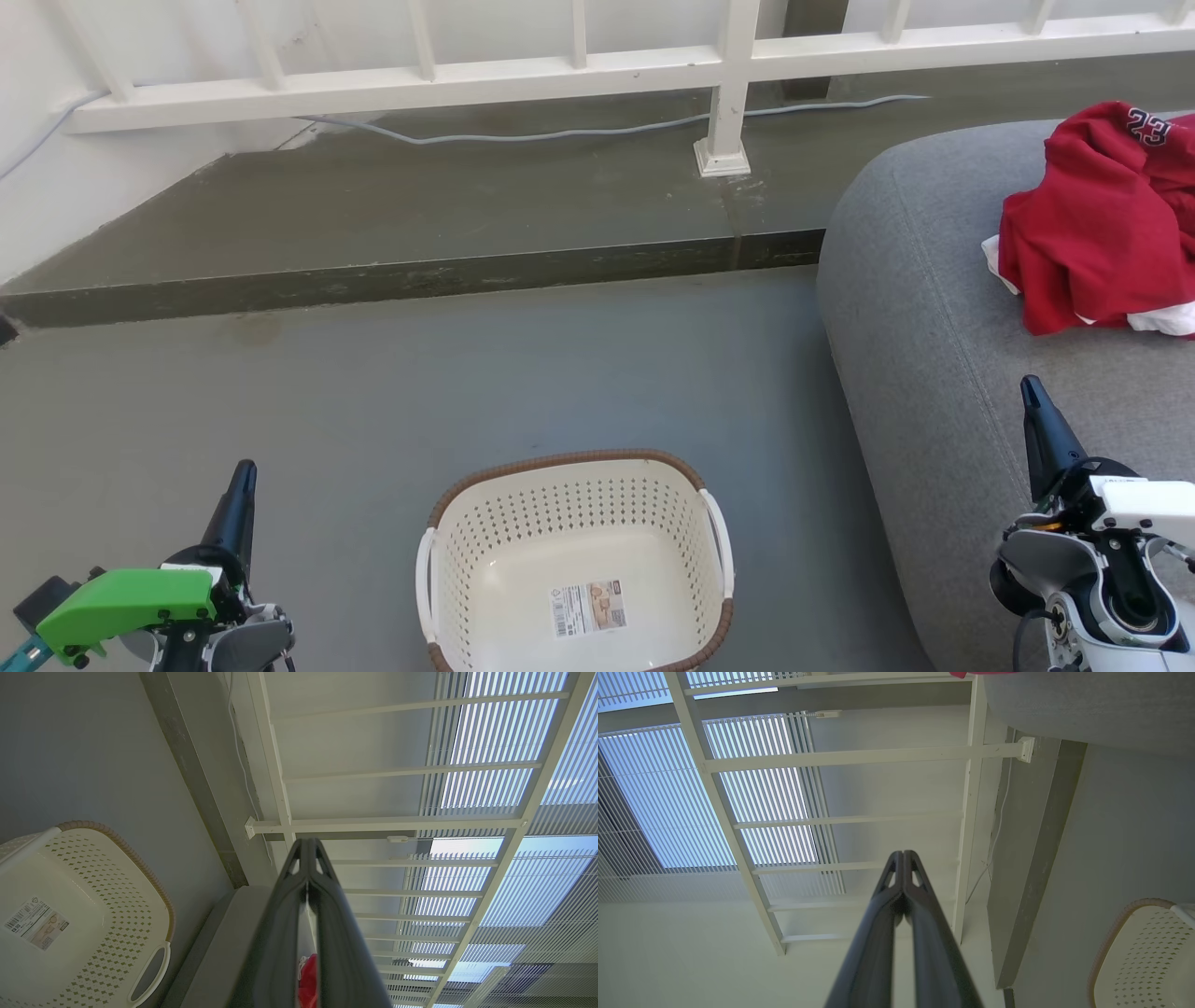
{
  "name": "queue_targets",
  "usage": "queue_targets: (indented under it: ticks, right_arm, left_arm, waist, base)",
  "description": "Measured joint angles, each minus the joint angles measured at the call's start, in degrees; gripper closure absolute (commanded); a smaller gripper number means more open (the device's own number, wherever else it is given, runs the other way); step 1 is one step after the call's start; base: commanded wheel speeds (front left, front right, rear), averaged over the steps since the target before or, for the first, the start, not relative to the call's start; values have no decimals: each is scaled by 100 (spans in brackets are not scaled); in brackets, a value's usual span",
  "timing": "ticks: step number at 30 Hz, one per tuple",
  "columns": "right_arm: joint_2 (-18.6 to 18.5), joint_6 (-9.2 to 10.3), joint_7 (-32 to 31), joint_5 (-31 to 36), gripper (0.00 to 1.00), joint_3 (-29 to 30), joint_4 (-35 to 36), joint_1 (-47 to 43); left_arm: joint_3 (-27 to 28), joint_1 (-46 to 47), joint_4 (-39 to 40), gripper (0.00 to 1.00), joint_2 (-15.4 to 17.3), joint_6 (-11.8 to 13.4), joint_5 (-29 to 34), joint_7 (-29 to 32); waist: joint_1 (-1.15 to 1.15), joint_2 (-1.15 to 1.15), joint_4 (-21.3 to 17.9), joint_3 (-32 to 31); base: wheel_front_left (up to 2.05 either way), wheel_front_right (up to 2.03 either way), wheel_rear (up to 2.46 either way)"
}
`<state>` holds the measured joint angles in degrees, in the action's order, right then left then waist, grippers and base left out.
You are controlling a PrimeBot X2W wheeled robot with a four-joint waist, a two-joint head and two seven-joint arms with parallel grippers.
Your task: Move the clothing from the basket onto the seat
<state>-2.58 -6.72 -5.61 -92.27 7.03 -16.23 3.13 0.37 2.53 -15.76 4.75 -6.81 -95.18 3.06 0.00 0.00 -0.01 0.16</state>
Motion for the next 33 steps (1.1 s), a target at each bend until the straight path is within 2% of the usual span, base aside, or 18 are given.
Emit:
queue_targets:
  ticks: [33]
  right_arm:
    - [1,-1,0,0,100,4,5,0]
  left_arm:
    - [22,17,-18,100,-9,-1,0,25]
  waist:
    - [0,0,1,-1]
  base:
    - [0,0,0]
